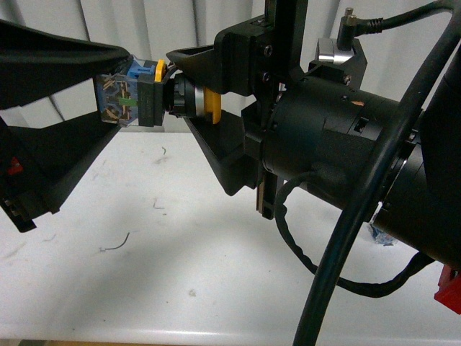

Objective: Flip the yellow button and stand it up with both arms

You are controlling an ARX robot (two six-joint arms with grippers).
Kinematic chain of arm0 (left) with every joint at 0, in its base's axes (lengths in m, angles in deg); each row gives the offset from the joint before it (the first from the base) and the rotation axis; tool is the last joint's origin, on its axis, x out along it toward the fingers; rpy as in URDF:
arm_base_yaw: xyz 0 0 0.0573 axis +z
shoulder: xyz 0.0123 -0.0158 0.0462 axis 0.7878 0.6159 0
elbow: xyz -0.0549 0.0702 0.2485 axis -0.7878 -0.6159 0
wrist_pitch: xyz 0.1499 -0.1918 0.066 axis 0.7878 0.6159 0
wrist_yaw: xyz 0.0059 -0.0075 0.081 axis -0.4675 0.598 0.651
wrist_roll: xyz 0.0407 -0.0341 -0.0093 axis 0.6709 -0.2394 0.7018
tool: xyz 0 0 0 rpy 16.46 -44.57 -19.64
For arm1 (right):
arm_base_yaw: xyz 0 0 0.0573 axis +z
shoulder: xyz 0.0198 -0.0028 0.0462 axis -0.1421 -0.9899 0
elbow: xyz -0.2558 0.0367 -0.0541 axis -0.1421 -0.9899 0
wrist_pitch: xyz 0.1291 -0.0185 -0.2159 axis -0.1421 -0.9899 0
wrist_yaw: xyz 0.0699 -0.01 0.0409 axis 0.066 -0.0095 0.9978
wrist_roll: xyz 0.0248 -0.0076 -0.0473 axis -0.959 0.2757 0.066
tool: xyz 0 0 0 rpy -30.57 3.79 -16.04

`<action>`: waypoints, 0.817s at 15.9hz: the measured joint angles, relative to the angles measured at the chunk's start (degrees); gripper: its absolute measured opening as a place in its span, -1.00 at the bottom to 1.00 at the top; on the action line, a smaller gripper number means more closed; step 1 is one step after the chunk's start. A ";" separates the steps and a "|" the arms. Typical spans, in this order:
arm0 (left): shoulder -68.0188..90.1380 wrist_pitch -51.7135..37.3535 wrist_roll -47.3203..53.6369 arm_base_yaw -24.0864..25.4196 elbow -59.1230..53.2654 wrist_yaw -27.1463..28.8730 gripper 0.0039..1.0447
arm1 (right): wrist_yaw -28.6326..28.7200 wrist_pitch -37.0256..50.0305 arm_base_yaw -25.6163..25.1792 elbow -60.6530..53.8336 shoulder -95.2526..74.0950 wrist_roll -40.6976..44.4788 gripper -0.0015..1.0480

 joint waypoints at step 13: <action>-54.23 46.03 31.74 9.31 -6.47 15.21 0.88 | 0.44 -0.17 -4.57 1.29 0.09 0.04 -0.34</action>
